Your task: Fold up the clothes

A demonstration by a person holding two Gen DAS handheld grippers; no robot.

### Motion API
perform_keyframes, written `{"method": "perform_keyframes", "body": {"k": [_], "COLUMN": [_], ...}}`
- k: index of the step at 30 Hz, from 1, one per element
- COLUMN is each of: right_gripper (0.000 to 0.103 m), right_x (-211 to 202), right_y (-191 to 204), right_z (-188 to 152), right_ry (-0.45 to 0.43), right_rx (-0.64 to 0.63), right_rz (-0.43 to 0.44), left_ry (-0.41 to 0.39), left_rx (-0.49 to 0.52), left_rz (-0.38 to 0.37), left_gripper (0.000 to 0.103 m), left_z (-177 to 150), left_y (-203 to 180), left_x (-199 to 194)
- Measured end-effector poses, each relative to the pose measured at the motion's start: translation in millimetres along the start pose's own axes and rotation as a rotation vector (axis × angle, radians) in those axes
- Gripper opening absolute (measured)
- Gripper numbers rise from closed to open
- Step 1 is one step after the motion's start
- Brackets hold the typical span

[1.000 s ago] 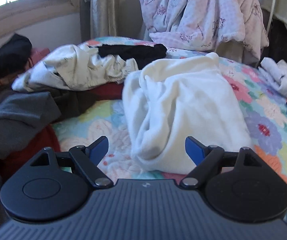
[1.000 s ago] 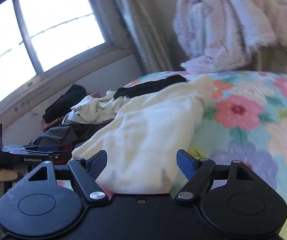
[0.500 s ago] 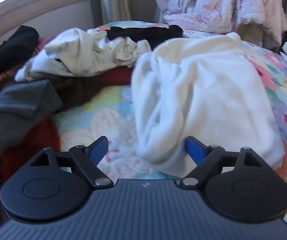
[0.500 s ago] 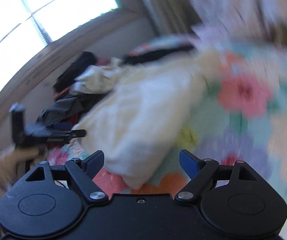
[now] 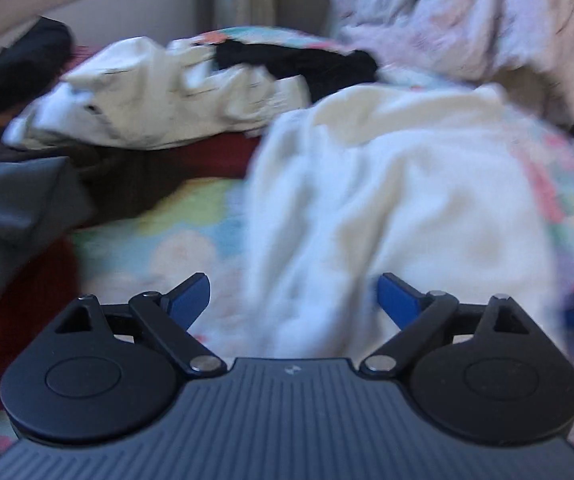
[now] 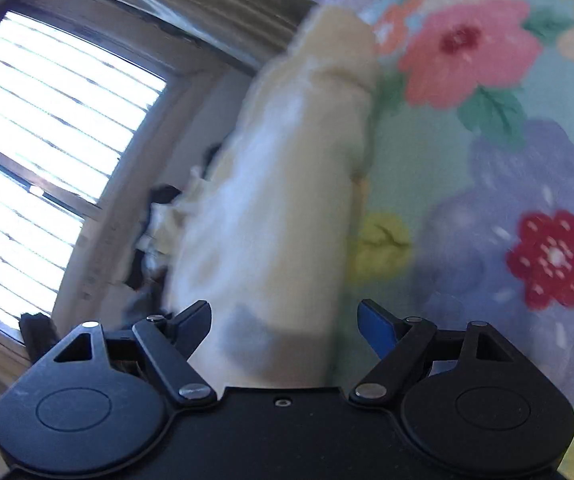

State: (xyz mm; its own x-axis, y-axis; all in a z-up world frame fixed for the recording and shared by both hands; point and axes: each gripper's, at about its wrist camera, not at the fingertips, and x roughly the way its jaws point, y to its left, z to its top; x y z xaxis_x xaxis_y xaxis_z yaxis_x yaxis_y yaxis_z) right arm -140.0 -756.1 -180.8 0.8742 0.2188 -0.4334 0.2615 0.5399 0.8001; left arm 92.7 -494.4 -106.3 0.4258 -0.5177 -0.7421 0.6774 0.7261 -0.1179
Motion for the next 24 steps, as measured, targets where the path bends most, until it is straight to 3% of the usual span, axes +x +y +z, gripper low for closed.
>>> {"method": "perform_keyframes", "body": {"k": [2, 4, 6, 8, 10, 13, 17, 18, 19, 20, 21, 22, 24], "right_gripper": [0.085, 0.085, 0.085, 0.085, 0.085, 0.086, 0.089, 0.090, 0.090, 0.088, 0.076, 0.069, 0.054], "right_x": [0.0, 4.6, 11.6, 21.3, 33.5, 53.9, 71.9, 75.5, 78.2, 80.7, 80.8, 78.5, 71.3], "right_y": [-2.4, -3.1, -3.7, -11.3, -13.0, -7.2, -0.1, 2.9, 8.5, 15.2, 17.9, 16.5, 14.4], "right_z": [-0.8, 0.2, 1.9, 5.0, 16.7, 28.3, 23.9, 21.7, 20.2, 19.0, 17.0, 15.0, 15.3], "right_ry": [0.000, -0.002, -0.019, -0.028, -0.013, 0.030, 0.029, 0.034, 0.045, 0.057, 0.046, 0.020, -0.012], "right_rx": [0.013, 0.000, -0.039, 0.010, 0.070, 0.049, 0.024, 0.015, -0.014, -0.051, -0.061, -0.043, -0.020], "right_rz": [0.021, 0.020, -0.009, -0.009, -0.010, -0.008, 0.022, 0.035, 0.035, 0.030, 0.040, 0.060, 0.090], "left_ry": [0.016, 0.055, 0.106, 0.133, 0.117, 0.083, 0.070, 0.068, 0.065, 0.063, 0.055, 0.047, 0.035], "left_rx": [0.005, -0.060, -0.164, -0.262, -0.314, -0.361, -0.485, -0.476, -0.463, -0.450, -0.451, -0.453, -0.356], "left_rz": [-0.005, -0.068, -0.166, -0.271, -0.317, -0.383, -0.315, -0.310, -0.308, -0.305, -0.318, -0.331, -0.285], "left_gripper": [0.093, 0.102, 0.103, 0.103, 0.103, 0.103, 0.103, 0.103, 0.094, 0.072, 0.063, 0.057, 0.052], "left_z": [2.2, 3.5, 0.7, -6.6, -17.1, -28.6, -30.8, -29.6, -28.3, -27.1, -24.6, -22.0, -13.6], "left_y": [1.4, 16.9, 39.7, 61.3, 69.4, 73.3, 63.4, 57.4, 51.4, 45.5, 43.2, 41.4, 24.7], "left_x": [4.9, 16.1, 31.9, 47.1, 57.7, 68.8, 68.3, 66.2, 64.2, 62.2, 58.6, 54.8, 43.1]}}
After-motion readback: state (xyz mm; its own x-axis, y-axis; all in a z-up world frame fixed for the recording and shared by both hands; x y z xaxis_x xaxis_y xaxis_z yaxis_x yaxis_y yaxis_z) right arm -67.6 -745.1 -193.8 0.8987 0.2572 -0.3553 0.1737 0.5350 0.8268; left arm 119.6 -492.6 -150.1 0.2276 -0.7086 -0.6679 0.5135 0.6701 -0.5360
